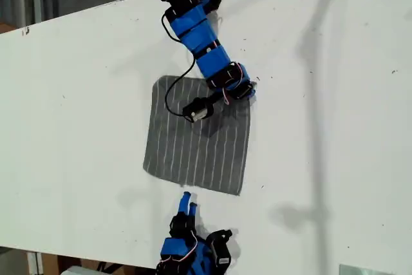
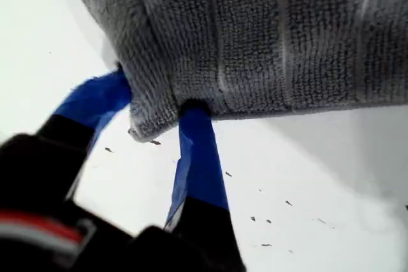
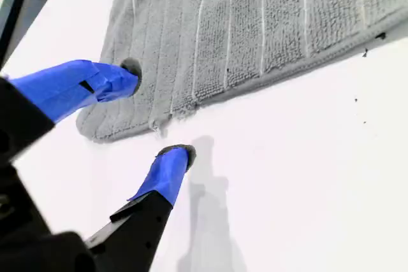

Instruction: Grasp corners of a square towel and fold twice.

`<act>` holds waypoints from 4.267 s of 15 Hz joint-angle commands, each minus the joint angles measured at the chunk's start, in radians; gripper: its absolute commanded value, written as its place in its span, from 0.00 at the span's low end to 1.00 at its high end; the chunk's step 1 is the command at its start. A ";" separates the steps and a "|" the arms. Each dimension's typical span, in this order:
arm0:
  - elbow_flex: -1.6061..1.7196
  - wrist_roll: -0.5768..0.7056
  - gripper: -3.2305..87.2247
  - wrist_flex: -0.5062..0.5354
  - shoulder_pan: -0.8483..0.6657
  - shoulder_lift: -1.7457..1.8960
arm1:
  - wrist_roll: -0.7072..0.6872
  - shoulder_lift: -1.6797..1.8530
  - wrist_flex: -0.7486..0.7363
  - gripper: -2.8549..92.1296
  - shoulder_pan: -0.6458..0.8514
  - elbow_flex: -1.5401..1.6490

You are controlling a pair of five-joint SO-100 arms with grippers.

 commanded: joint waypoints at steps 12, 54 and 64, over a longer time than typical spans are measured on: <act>-0.792 -0.249 0.32 -0.291 0.471 -1.560 | 0.025 0.032 -0.017 0.03 -0.028 0.005; -1.552 0.140 0.03 0.043 0.325 -1.582 | -0.212 0.586 0.250 0.03 0.261 -0.091; -1.580 0.385 0.03 0.101 -0.147 -1.597 | -0.302 0.715 0.175 0.03 0.752 0.132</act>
